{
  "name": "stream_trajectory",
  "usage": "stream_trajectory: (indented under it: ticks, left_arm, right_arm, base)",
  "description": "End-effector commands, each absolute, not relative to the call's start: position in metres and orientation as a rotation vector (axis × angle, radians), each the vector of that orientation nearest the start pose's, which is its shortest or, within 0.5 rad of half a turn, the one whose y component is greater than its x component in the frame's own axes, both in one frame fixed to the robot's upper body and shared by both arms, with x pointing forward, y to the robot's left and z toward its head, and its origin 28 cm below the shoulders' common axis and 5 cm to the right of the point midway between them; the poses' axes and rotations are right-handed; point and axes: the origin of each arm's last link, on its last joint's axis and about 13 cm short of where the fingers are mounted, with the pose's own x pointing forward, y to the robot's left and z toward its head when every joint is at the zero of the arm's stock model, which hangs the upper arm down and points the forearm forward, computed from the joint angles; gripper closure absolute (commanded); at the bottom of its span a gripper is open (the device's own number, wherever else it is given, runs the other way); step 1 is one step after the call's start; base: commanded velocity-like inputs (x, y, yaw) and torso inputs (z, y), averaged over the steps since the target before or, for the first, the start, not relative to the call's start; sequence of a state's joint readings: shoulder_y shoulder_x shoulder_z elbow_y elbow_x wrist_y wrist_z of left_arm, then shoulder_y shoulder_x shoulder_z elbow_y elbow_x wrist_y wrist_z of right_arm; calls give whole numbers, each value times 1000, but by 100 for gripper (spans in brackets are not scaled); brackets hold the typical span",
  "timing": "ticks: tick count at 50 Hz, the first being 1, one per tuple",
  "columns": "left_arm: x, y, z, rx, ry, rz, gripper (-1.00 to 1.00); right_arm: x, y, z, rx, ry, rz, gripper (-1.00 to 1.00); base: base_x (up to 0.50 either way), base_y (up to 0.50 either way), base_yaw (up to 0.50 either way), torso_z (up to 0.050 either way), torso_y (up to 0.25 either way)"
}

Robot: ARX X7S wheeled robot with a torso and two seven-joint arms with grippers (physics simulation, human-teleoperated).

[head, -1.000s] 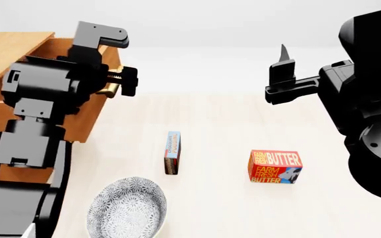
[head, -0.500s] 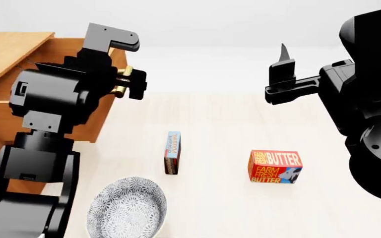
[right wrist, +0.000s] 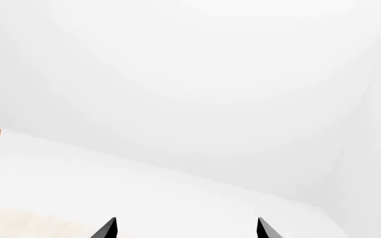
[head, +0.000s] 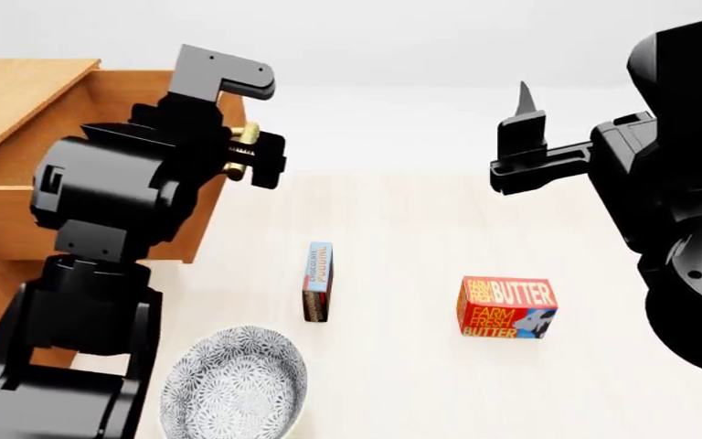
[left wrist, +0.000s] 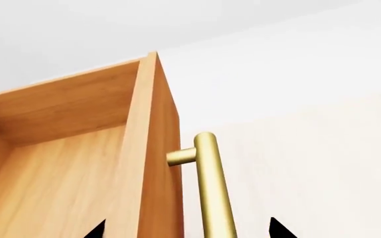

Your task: Put the chocolate pudding in the top drawer of the cabinet and close it.

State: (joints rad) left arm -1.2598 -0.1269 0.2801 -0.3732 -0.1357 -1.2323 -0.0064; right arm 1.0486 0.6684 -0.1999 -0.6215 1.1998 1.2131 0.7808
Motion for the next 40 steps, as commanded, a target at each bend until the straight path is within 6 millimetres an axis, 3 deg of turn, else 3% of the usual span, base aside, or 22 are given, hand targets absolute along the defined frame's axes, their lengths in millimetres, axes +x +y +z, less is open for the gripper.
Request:
stream_trajectory:
  ticks: [1,13,22,32,40]
  left_arm:
    - [367,188,236,97,540,-397,-100]
    - [365,187,245,83,510,-406,-100]
    - [373,197,288,94,316,-199,-100]
    - [357,204,338,118,177,-148,-100]
    - [340,200,359,138,117,-168,-100]
  right_arm:
    - [234,-135,291,-259,-166,7,-100]
    - [234,-135,290,-257,-165,9,-100]
    - [233,-136,291,-255,-168,8,-100]
    - [230,-136,294,-250,-177,7,-100]
    - [225,-137,297,-249,-188,9,-100]
  base:
    - [-21,0,8,0,13]
    - [-18,0,6,0,7]
    - [-2,-1,1,0,1]
    - [0,0,0,0,0]
    - [0,0,0,0,0]
